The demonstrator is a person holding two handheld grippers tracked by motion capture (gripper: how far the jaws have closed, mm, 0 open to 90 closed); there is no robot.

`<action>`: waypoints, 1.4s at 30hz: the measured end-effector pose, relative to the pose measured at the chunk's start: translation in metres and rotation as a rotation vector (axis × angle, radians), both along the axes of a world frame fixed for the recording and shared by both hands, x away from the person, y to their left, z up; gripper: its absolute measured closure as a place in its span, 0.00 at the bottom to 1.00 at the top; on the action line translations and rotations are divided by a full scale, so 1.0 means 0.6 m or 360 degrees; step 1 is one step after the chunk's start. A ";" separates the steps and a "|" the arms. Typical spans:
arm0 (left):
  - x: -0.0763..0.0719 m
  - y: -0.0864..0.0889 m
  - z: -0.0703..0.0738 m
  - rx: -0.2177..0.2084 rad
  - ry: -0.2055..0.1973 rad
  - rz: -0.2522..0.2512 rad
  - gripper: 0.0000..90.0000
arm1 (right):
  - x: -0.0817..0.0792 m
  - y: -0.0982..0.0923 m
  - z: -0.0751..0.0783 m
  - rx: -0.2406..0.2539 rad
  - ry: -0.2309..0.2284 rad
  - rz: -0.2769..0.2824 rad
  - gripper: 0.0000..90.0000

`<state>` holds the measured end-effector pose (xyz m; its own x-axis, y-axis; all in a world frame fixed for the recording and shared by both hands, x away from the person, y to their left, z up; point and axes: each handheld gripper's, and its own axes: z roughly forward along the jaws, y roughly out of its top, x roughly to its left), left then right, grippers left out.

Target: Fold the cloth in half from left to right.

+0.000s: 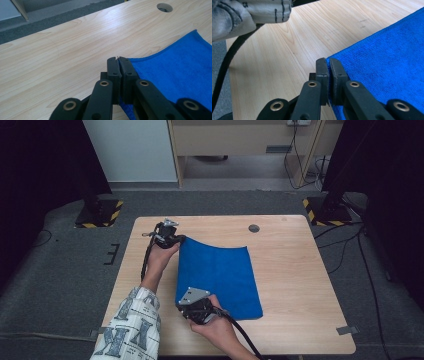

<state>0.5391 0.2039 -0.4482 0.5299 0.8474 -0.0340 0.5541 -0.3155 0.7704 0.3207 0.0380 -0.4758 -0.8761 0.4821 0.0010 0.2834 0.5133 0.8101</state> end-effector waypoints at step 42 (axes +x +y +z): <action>-0.015 0.100 0.016 -0.0009 0.0016 -0.0005 0.98 | -0.015 0.105 0.023 0.0127 -0.0058 0.0027 0.97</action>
